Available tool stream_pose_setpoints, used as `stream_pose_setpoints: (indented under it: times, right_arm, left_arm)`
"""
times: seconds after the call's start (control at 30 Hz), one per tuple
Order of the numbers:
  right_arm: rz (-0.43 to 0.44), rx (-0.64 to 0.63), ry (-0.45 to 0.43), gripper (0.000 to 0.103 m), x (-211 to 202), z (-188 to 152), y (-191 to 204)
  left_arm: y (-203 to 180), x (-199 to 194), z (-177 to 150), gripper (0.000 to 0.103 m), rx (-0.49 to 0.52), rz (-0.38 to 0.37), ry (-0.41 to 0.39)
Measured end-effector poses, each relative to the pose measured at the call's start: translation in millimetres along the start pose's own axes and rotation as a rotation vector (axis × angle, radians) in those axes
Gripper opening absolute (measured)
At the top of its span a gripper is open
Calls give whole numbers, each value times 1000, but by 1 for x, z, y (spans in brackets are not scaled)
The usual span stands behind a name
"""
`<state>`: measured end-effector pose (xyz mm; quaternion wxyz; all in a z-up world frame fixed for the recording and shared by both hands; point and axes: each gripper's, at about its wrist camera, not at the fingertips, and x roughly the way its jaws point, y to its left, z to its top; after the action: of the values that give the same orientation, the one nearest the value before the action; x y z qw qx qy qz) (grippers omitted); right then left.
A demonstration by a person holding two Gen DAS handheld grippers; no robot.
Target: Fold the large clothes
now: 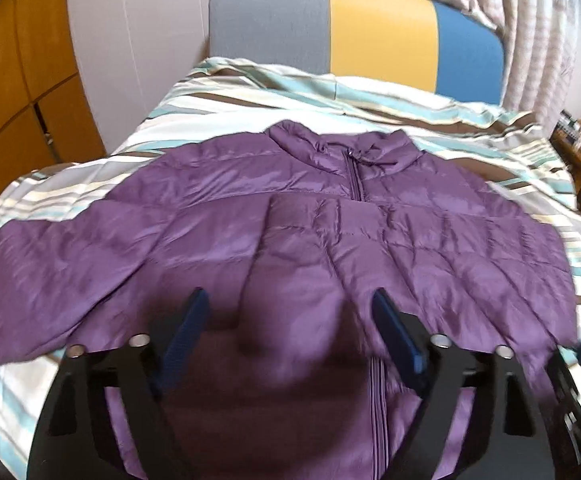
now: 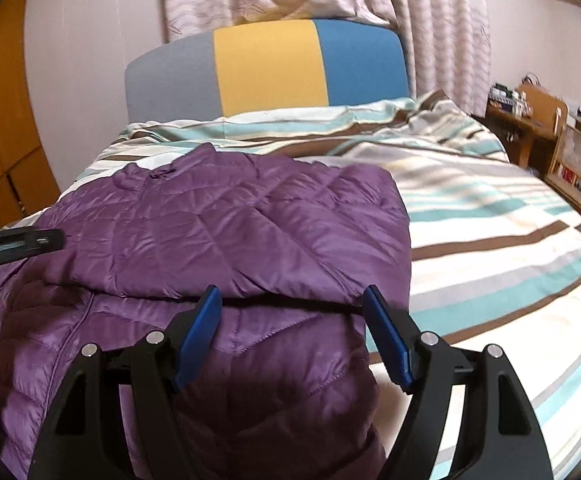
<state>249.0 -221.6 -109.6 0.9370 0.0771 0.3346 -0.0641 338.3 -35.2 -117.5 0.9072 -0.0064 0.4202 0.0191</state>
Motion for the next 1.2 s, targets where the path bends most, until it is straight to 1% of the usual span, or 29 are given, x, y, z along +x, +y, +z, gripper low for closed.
stream_pose_setpoints:
  times: [0.03, 0.07, 0.1, 0.17, 0.23, 0.3, 0.37, 0.4, 0.43, 0.5, 0.6, 0.73, 0.8, 0.83, 0.97, 1.13, 1.17, 1.2]
  right_arm:
    - [-2, 9, 2, 75, -1, -2, -1]
    - [-1, 15, 1, 75, -2, -6, -2]
    - [6, 28, -4, 75, -4, -6, -5]
    - [17, 52, -16, 75, -8, -11, -8]
    - [36, 92, -37, 74, -15, -12, -16]
    - [43, 133, -60, 72, -23, -12, -24]
    - [37, 161, -58, 62, -27, -9, -30]
    - [41, 163, -41, 51, -27, -4, -31]
    - [43, 159, -28, 44, -24, 1, -32]
    - [34, 155, -10, 42, -14, 15, -34]
    - [30, 179, 17, 36, 11, 34, -38]
    - [-5, 205, 99, 27, 57, 49, -48]
    - [-39, 189, 156, 24, 80, 48, -51]
    - [-46, 177, 169, 24, 87, 44, -51]
    - [-71, 154, 160, 24, 91, 38, -48]
    - [-50, 165, 161, 25, 89, 39, -54]
    - [-44, 167, 160, 27, 86, 41, -54]
    - [-26, 179, 152, 34, 79, 43, -56]
  left_arm:
    - [-2, 10, 1, 73, 6, 19, 9]
    - [-1, 22, 1, 67, 21, 66, 20]
    - [2, 30, -2, 65, 30, 103, 29]
    - [16, 35, -13, 65, 13, 127, 16]
    - [30, 32, -22, 65, -28, 119, -11]
    - [40, 28, -27, 65, -65, 129, -33]
    - [47, 26, -29, 65, -91, 125, -40]
    - [46, 28, -28, 65, -93, 119, -37]
    - [46, 29, -28, 65, -92, 117, -31]
    - [45, 31, -26, 65, -82, 123, -28]
    - [42, 30, -27, 67, -78, 124, -26]
    - [41, 31, -29, 70, -81, 116, -24]
    - [40, 33, -29, 75, -75, 105, -21]
    - [39, 33, -29, 76, -71, 103, -19]
    - [37, 36, -29, 78, -66, 109, -19]
    - [37, 36, -30, 78, -67, 108, -21]
    - [37, 36, -30, 78, -67, 107, -20]
    - [37, 36, -30, 78, -68, 105, -20]
